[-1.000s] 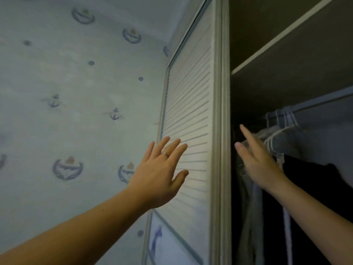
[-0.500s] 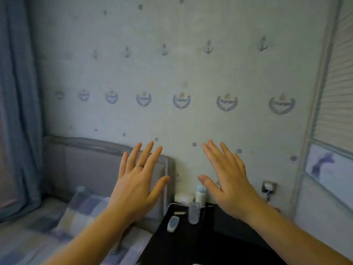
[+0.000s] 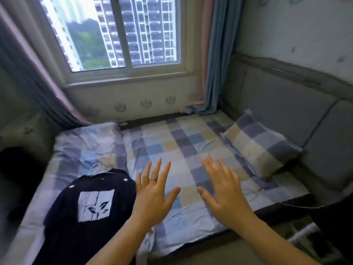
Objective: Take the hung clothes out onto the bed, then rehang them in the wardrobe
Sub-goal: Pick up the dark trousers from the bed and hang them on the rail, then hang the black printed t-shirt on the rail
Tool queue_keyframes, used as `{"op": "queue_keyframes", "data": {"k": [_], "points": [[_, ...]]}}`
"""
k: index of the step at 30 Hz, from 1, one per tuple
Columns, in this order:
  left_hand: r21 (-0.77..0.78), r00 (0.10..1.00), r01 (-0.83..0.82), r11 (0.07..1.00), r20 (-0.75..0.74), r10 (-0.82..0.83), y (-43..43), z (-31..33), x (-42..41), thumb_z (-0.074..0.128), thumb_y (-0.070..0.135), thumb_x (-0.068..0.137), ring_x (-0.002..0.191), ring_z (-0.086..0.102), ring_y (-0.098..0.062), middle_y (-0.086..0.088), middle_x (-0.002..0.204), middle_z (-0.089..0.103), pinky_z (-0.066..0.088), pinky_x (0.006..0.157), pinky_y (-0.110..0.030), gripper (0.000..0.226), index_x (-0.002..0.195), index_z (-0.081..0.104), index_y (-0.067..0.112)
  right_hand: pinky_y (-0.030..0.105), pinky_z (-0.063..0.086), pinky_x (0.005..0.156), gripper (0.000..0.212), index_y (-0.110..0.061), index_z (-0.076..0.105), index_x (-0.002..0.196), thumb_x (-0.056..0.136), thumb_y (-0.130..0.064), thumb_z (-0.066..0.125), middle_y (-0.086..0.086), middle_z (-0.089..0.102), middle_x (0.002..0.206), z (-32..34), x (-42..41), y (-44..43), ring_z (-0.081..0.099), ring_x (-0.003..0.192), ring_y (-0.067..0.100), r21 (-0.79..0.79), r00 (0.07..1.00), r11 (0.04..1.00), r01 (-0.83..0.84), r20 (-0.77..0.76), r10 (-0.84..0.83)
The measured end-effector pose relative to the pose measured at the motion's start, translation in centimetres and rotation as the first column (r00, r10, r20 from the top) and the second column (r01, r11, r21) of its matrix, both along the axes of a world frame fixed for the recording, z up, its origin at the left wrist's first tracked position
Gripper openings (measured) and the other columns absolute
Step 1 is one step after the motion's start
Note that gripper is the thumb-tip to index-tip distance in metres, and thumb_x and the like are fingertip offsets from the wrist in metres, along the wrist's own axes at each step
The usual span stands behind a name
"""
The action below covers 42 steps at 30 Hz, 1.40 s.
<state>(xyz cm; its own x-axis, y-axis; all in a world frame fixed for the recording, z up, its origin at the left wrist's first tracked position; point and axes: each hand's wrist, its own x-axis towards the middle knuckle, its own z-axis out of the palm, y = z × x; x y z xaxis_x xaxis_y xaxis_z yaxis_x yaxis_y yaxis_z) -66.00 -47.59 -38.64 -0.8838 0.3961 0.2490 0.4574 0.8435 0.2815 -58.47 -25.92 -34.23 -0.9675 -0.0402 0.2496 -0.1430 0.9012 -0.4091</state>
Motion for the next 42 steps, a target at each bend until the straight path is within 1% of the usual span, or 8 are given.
{"op": "queue_keyframes", "data": {"k": [4,10,17,20,25,31,37,42], "points": [[-0.078,0.966,-0.222,0.972,0.117,0.230,-8.4,-3.2,-0.8,0.007,0.080,0.085,0.149,-0.023,-0.017,0.011,0.164,-0.016,-0.011,0.119,-0.045,0.082,0.155,-0.007,0.041,0.042,0.001,0.120,0.068,-0.048,-0.008,0.150,0.091,-0.068,0.018,-0.024,-0.008,0.160,-4.8,-5.4,-6.9,-0.013,0.149,0.008,-0.064,0.984,0.989,-0.132,0.116,0.139],[-0.127,0.849,-0.452,0.883,0.243,0.469,-18.6,-6.8,-5.6,0.009,0.082,0.081,0.150,-0.020,-0.018,0.009,0.165,-0.012,-0.010,0.119,-0.045,0.085,0.155,-0.007,0.041,0.044,0.008,0.121,0.072,-0.046,-0.004,0.150,0.083,-0.070,0.011,-0.026,-0.010,0.156,-9.2,-14.8,-15.7,-0.014,0.148,0.007,-0.134,0.925,0.950,-0.282,0.227,0.306],[-0.166,0.730,-0.565,0.808,0.354,0.584,-25.2,-9.2,-13.0,0.010,0.077,0.082,0.151,-0.015,-0.019,0.009,0.165,-0.007,-0.006,0.121,-0.047,0.084,0.157,0.000,0.038,0.044,0.010,0.119,0.073,-0.044,0.004,0.152,0.085,-0.065,0.024,-0.032,-0.005,0.152,-12.6,-25.2,-21.7,-0.004,0.150,0.011,-0.181,0.855,0.933,-0.312,0.375,0.359],[-0.167,0.680,-0.610,0.775,0.392,0.620,-27.4,-9.8,-15.7,0.023,0.073,0.091,0.151,-0.013,-0.018,0.008,0.166,-0.003,-0.006,0.121,-0.046,0.077,0.157,0.004,0.037,0.044,0.006,0.121,0.069,-0.045,0.002,0.152,0.090,-0.058,0.030,-0.031,-0.003,0.153,-13.6,-28.5,-23.5,-0.004,0.150,0.011,-0.180,0.821,0.926,-0.332,0.429,0.378],[-0.182,0.628,-0.636,0.750,0.442,0.640,-30.5,-11.7,-19.8,0.014,0.076,0.085,0.151,-0.011,-0.018,0.006,0.166,0.001,-0.003,0.121,-0.046,0.084,0.157,0.003,0.036,0.045,0.006,0.120,0.068,-0.043,-0.001,0.152,0.092,-0.058,0.029,-0.019,0.001,0.162,-15.9,-33.2,-26.1,-0.006,0.150,0.014,-0.131,0.772,0.928,-0.350,0.521,0.364],[-0.232,0.593,-0.599,0.767,0.515,0.619,-35.2,-16.6,-25.1,0.030,0.063,0.098,0.151,-0.010,-0.018,0.004,0.166,0.001,-0.002,0.122,-0.046,0.071,0.157,0.006,0.034,0.044,0.005,0.121,0.070,-0.041,-0.005,0.153,0.091,-0.061,0.021,-0.018,-0.002,0.162,-20.5,-37.1,-30.5,-0.007,0.150,0.014,-0.053,0.740,0.925,-0.376,0.584,0.334],[-0.278,0.560,-0.538,0.796,0.587,0.584,-40.8,-25.7,-31.1,0.034,0.060,0.098,0.151,-0.007,-0.019,0.003,0.166,0.005,0.000,0.122,-0.046,0.069,0.157,0.011,0.031,0.042,0.004,0.122,0.067,-0.042,-0.006,0.153,0.099,-0.053,0.032,-0.019,-0.002,0.162,-28.4,-40.4,-35.8,-0.008,0.150,0.011,-0.053,0.681,0.952,-0.302,0.687,0.255],[-0.325,0.608,-0.438,0.838,0.580,0.543,-45.4,-35.4,-37.4,0.036,0.055,0.099,0.152,-0.003,-0.022,0.001,0.166,0.007,0.001,0.122,-0.047,0.067,0.157,0.014,0.030,0.042,0.008,0.121,0.068,-0.042,-0.001,0.153,0.098,-0.050,0.038,-0.020,0.002,0.161,-37.1,-44.6,-39.9,-0.004,0.150,0.009,-0.033,0.660,0.970,-0.239,0.728,0.188]]}}
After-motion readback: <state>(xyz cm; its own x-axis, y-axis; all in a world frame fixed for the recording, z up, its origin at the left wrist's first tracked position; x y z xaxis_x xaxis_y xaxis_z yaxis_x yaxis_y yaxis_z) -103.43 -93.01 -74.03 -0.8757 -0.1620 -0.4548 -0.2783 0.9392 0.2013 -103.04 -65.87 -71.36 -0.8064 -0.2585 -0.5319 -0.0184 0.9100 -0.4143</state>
